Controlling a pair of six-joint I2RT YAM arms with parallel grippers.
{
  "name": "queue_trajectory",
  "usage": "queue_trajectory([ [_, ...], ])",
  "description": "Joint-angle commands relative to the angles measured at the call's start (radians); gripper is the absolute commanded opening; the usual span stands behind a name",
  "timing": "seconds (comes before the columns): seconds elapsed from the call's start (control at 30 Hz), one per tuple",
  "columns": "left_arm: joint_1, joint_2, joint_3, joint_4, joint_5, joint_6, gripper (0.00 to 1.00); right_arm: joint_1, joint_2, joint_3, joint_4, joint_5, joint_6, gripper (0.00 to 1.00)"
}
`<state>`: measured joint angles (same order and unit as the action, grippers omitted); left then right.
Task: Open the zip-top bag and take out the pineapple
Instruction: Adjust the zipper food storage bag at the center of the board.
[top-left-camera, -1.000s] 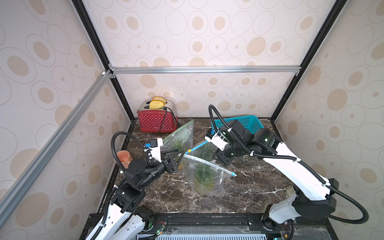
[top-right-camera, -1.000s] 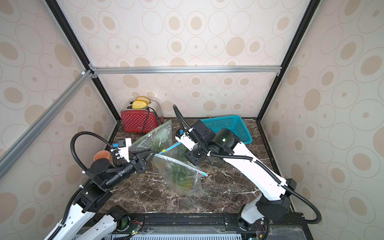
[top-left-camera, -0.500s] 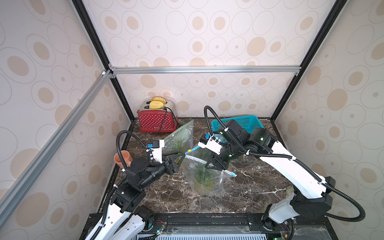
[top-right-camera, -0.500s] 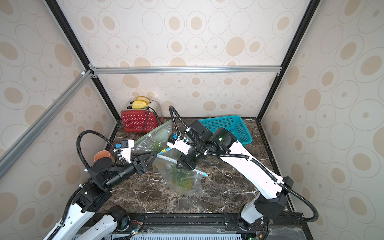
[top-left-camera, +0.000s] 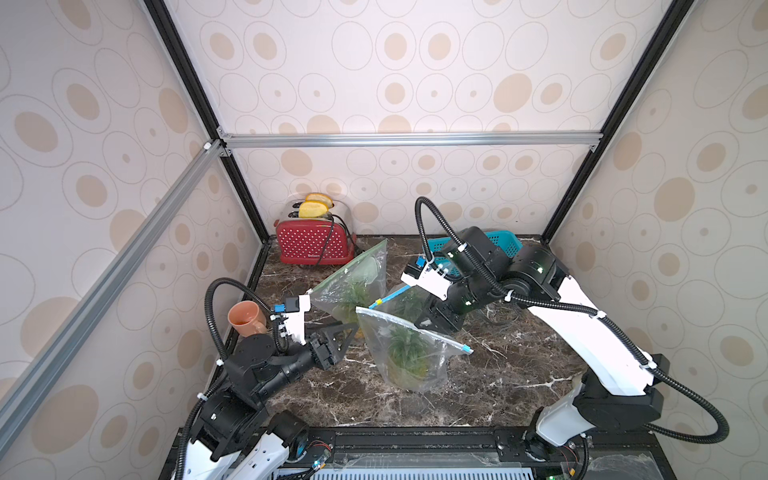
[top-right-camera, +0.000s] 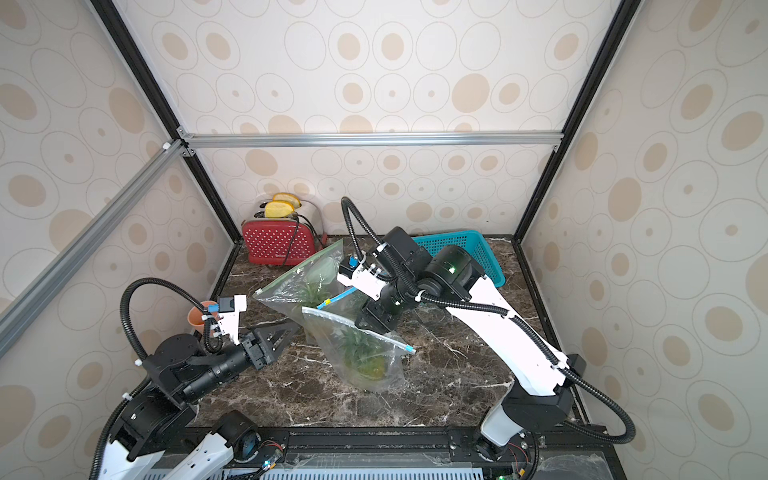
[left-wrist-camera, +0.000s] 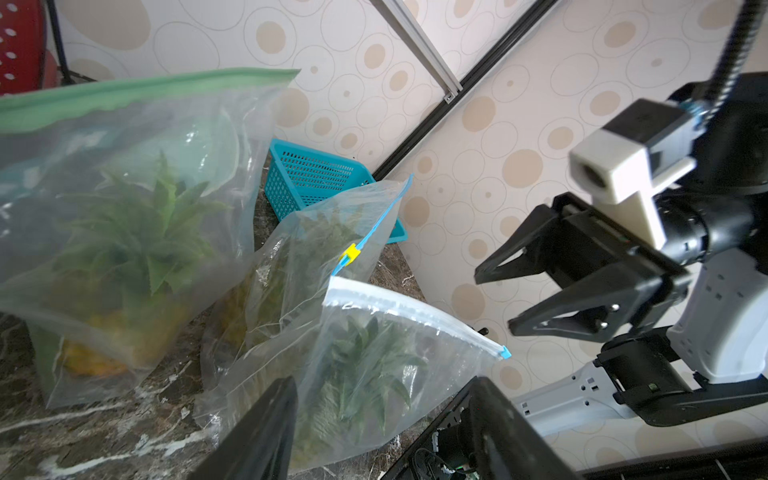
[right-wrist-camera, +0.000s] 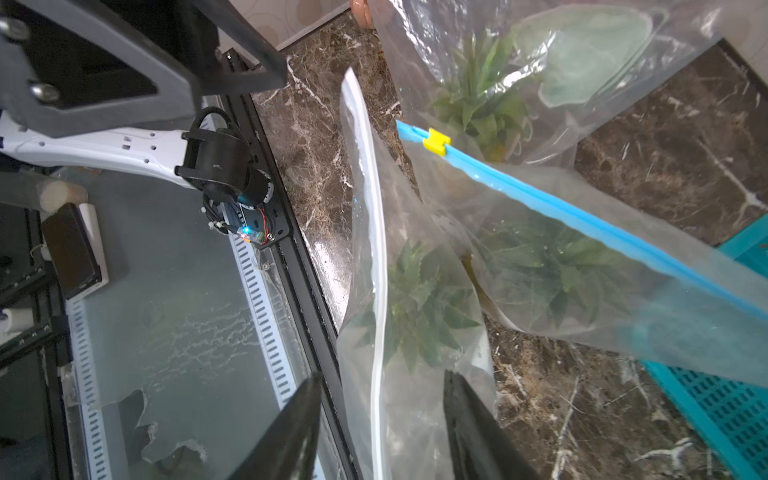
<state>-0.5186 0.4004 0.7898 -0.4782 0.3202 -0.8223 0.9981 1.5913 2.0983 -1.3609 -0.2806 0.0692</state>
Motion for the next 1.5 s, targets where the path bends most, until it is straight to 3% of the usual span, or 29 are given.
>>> queue_trajectory([
  [0.0, 0.006, -0.036, -0.003, -0.05, -0.066, -0.02, 0.69, 0.006, 0.075, -0.01, -0.12, -0.019, -0.006, 0.54],
  [0.27, 0.006, 0.047, 0.029, -0.062, -0.164, 0.076, 0.69, 0.061, 0.026, -0.264, 0.052, 0.01, 0.107, 0.59],
  [0.37, 0.006, 0.07, 0.04, -0.043, -0.164, 0.102, 0.69, 0.08, 0.047, -0.304, 0.083, 0.077, 0.148, 0.58],
  [0.4, 0.006, 0.073, 0.042, -0.035, -0.162, 0.11, 0.7, 0.082, 0.06, -0.308, 0.087, 0.101, 0.162, 0.54],
  [0.5, 0.006, 0.062, 0.035, -0.029, -0.165, 0.116, 0.7, 0.082, 0.059, -0.338, 0.135, 0.123, 0.228, 0.16],
  [0.6, 0.005, 0.035, 0.027, -0.03, -0.183, 0.122, 0.71, 0.085, -0.006, -0.389, 0.195, 0.144, 0.317, 0.01],
  [0.87, 0.006, 0.005, 0.027, -0.039, -0.189, 0.147, 0.73, 0.103, -0.136, -0.461, 0.201, 0.339, 0.664, 0.0],
  [1.03, 0.006, 0.0, 0.022, -0.046, -0.179, 0.156, 0.73, 0.175, -0.181, -0.48, 0.185, 0.521, 0.86, 0.0],
  [1.27, 0.006, -0.005, 0.0, -0.025, -0.165, 0.156, 0.75, 0.289, -0.175, -0.421, 0.085, 0.691, 1.062, 0.0],
  [1.47, 0.006, -0.003, -0.004, -0.016, -0.152, 0.163, 0.76, 0.355, -0.247, -0.493, 0.068, 0.809, 1.226, 0.0],
])
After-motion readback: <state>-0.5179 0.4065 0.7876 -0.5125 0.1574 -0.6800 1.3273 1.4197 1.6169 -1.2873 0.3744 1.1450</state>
